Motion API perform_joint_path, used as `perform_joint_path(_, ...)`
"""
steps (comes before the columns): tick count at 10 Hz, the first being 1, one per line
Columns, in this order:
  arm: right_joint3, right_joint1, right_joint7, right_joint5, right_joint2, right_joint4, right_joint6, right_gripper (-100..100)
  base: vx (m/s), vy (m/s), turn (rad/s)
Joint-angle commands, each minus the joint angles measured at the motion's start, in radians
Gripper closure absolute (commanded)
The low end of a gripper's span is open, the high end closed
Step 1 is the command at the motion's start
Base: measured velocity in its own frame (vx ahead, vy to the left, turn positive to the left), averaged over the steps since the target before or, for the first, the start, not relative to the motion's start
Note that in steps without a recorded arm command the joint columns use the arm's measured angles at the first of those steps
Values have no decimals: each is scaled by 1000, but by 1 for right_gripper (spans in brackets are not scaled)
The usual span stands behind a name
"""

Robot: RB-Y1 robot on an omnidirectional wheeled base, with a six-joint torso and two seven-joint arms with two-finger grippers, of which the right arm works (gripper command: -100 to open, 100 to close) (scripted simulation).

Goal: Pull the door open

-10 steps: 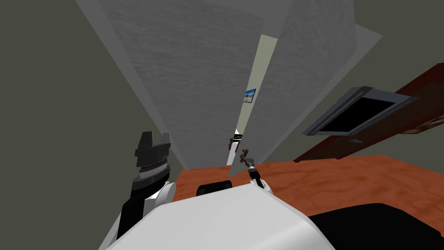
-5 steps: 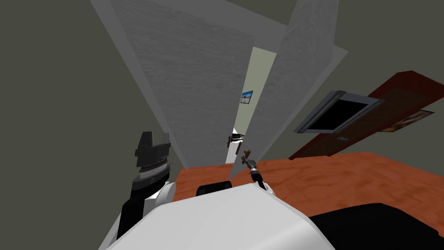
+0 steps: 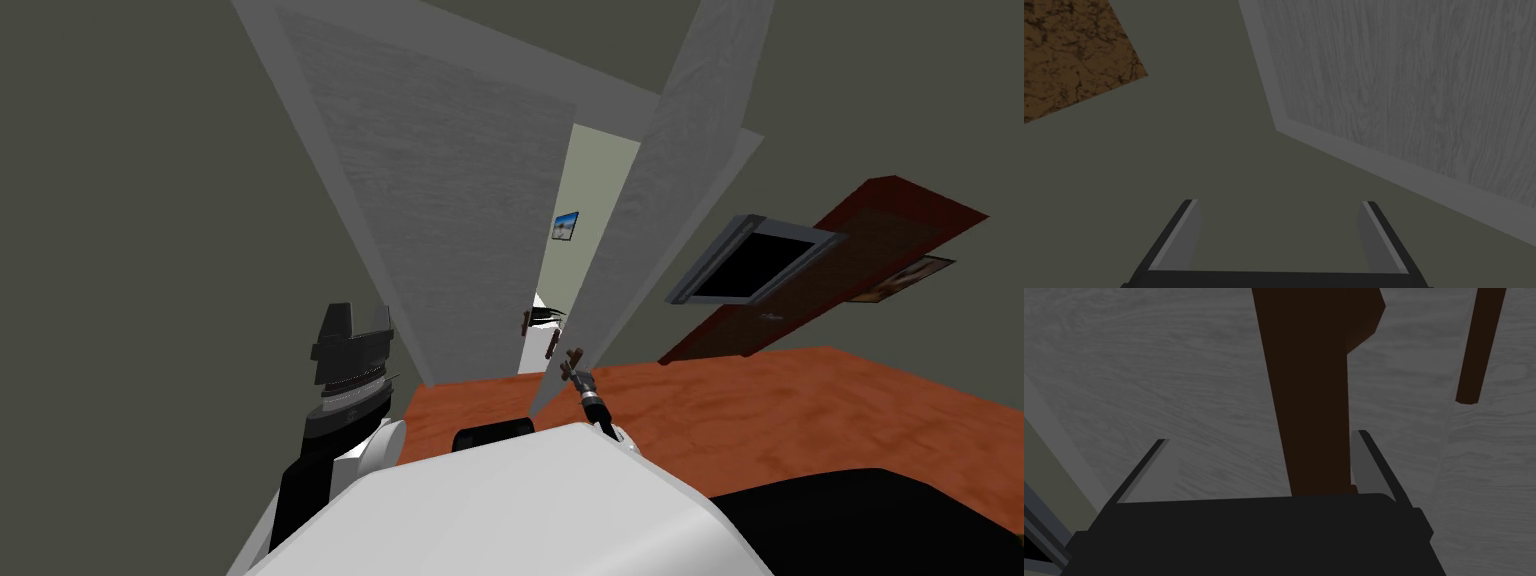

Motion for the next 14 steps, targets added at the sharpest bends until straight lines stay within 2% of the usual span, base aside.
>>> perform_joint_path(1, -11, 39, -6, -4, -6, -50, 50, 100, -8, -24, -8)
perform_joint_path(2, -11, 39, -6, -4, -6, -79, 60, 100, -3, -4, -12)
perform_joint_path(4, -11, 39, -6, -4, -6, -79, 60, 100, 8, 8, -2)
perform_joint_path(5, -11, 49, -44, -20, -16, -75, 60, 100, -58, -4, 5)
perform_joint_path(7, -11, 52, -56, -25, -19, -74, 61, 100, -85, -15, -7)
perform_joint_path(9, -11, 62, -94, -41, -29, -69, 61, 100, -73, -18, -20)
perform_joint_path(10, -11, 62, -94, -41, -29, -85, 61, 100, -61, -9, -44)
perform_joint_path(12, -11, 62, -94, -41, -29, -69, 61, 100, -28, -5, -10)
perform_joint_path(13, -7, 69, -139, -58, -37, -66, 62, 100, -58, -11, 16)
perform_joint_path(14, -7, 69, -139, -58, -37, -66, 62, 100, -71, -8, -21)
